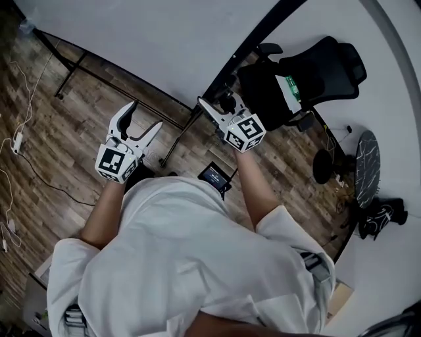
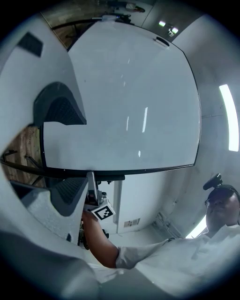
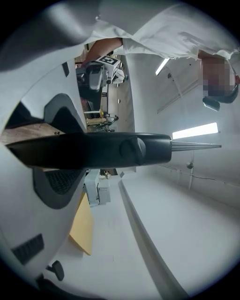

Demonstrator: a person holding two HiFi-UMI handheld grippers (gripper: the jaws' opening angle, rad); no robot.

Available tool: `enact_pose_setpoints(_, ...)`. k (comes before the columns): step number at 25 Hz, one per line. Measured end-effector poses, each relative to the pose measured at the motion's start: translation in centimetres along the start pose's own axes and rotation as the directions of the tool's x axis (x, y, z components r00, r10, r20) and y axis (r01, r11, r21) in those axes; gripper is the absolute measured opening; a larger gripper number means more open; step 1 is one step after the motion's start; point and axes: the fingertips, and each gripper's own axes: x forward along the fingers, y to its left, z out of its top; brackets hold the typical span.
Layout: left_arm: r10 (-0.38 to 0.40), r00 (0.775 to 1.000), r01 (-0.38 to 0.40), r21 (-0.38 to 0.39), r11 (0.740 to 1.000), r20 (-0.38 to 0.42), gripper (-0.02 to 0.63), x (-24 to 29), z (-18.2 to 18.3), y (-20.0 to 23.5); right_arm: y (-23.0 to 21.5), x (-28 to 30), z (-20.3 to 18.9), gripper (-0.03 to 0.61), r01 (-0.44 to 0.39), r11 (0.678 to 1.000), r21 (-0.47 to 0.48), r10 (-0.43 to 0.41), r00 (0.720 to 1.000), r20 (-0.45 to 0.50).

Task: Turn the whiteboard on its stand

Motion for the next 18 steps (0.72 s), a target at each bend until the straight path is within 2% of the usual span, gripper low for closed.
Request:
enact_pose_setpoints(2, 0.017, 1.0, -0.017, 0.001, 1.0, -0.003, 0.356, -0.7, -0.1, -0.4, -0.2, -0.2, -0.2, 0.186, 0.014, 1.0, -0.013, -0.014, 1.0, -0.001)
enact_pose_setpoints(9, 0.048, 0.999, -0.048, -0.003, 0.999, -0.005, 0.356, -2.7, 0.4, 0.6, 0.1, 0.5, -0.1, 0.181, 0.016, 0.999, -0.036, -0.015, 1.0, 0.01)
enact_pose_setpoints(18, -0.037, 0.999, 0.037, -0.004, 0.999, -0.011, 0.356, -2.4, 1.1, 0.4, 0.5, 0.6, 0.1, 0.179, 0.025, 0.999, -0.04, -0.024, 1.0, 0.005)
